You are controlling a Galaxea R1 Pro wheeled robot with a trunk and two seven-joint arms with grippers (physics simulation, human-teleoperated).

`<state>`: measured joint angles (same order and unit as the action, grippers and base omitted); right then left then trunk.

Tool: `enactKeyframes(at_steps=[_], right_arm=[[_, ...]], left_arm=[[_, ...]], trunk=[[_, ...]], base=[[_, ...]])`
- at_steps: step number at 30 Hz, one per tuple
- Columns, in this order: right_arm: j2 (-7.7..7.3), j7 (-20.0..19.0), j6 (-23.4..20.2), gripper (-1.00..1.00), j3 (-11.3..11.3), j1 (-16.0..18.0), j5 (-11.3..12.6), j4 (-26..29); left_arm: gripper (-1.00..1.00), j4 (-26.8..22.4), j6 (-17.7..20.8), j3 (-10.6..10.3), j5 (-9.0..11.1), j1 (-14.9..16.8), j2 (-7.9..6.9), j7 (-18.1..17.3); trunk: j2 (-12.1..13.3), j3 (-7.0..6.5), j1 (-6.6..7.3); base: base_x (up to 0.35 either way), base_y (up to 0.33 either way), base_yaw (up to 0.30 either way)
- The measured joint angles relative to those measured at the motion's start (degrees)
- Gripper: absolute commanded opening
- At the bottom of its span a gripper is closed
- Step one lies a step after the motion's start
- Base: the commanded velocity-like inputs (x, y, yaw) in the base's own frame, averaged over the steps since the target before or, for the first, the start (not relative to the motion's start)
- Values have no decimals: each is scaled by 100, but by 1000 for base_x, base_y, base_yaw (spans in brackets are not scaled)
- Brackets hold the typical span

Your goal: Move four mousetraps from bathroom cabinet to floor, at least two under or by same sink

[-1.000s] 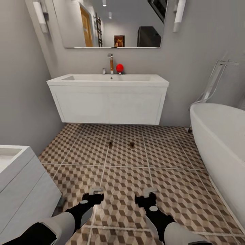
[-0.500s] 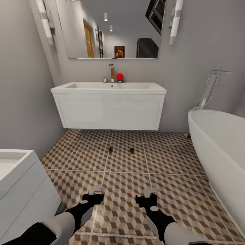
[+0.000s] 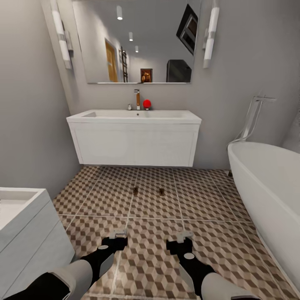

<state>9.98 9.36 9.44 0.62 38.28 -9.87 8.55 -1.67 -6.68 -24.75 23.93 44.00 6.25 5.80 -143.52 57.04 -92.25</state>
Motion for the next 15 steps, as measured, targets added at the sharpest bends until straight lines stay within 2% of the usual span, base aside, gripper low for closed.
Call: enactKeyframes(at_steps=[4, 8, 13, 15], right_arm=[[0, 0, 0, 100, 0, 0, 0, -8], [0, 0, -1, 100, -3, 0, 7, -26], [0, 0, -5, 100, -2, 0, 6, -29], [0, 0, -5, 100, -2, 0, 4, -28]], left_arm=[[100, 3, 0, 3, 6, 0, 1, -2], [100, 29, -16, 27, 98, 0, 0, 7], [100, 52, -47, 44, 706, 0, 2, -2], [100, 58, -51, 44, 783, 0, 4, -2]], trunk=[[5, -89, 10], [11, -177, 21], [18, -288, 33], [20, -333, 39]], base=[[0, 0, 0], [0, 0, 0], [0, 0, 0], [0, 0, 0]])
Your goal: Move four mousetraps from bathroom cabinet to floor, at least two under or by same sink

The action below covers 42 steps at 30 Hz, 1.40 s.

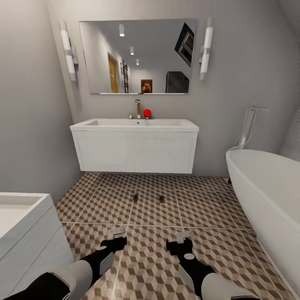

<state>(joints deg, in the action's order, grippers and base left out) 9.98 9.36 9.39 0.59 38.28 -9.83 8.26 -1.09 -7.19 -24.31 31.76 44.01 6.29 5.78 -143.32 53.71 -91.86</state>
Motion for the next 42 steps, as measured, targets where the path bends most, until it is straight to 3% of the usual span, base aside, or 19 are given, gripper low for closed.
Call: enactKeyframes(at_steps=[7, 16, 42], right_arm=[[0, 0, 0, 100, -5, 0, 3, -2], [0, 0, 0, 100, -3, -2, -2, 2], [0, -9, 0, 100, -12, -9, -80, 7]], left_arm=[[100, 24, -2, 7, 76, 0, 2, -1], [100, 61, 4, 8, 89, 0, 11, 0], [100, 62, 36, 2, 90, 0, 12, -2]], trunk=[[9, -155, 18], [370, -317, 215], [371, -318, 215]], base=[[0, 0, 0], [0, 0, 0], [0, 0, 0]])
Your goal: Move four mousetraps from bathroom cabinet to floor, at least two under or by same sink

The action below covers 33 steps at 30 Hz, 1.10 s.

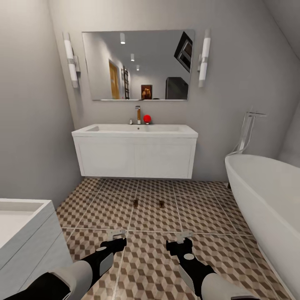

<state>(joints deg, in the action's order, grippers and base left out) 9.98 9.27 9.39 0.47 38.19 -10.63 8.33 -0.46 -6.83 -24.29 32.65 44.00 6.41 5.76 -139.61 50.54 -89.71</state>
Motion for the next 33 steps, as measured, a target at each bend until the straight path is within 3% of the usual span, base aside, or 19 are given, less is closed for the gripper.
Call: enactKeyframes(at_steps=[11, 33], right_arm=[[0, 0, 0, 100, 0, 0, 5, 0], [0, -8, 0, 100, -8, 0, -3, 8]], left_arm=[[100, 0, 12, 6, -1, 0, 54, 1], [100, 0, 12, 4, -1, 0, 79, 42]], trunk=[[0, 0, 0], [881, -395, 483]], base=[[0, 0, 0], [0, 0, 0]])
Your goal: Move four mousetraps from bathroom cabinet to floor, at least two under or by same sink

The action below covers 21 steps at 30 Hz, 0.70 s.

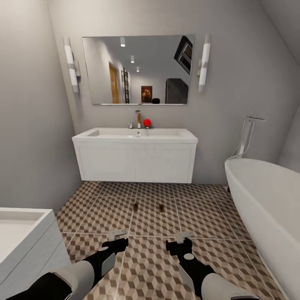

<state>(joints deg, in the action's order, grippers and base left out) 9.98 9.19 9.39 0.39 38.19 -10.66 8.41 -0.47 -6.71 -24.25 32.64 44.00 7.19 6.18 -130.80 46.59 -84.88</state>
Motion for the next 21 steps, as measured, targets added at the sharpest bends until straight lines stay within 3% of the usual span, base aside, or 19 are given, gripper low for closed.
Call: enactKeyframes(at_steps=[21], right_arm=[[0, -1, 0, 100, -9, -2, -1, 0]], left_arm=[[100, 0, 0, 3, 0, 0, 0, 20]], trunk=[[842, -377, 461]], base=[[0, 0, 0]])
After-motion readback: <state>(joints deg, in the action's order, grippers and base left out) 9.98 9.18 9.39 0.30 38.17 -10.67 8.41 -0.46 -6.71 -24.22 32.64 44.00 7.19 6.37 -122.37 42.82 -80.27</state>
